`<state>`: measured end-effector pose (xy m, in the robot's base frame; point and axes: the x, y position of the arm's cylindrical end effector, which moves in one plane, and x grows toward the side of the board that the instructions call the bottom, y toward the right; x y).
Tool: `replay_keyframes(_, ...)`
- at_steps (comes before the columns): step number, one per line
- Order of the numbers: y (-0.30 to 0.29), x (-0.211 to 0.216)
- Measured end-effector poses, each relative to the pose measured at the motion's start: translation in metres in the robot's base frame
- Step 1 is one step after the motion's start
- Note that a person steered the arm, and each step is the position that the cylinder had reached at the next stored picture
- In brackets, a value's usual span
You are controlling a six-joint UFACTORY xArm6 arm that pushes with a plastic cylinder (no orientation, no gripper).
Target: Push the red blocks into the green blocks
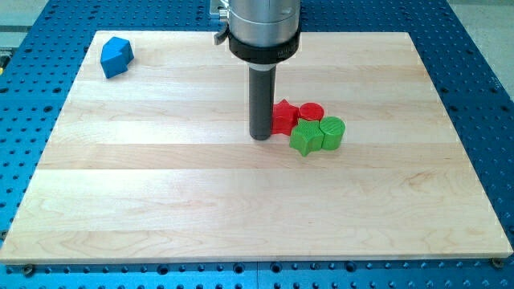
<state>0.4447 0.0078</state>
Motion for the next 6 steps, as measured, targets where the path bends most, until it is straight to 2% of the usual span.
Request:
replay_keyframes(2,-0.037,-0.013)
replay_keyframes(6,-0.012,-0.014)
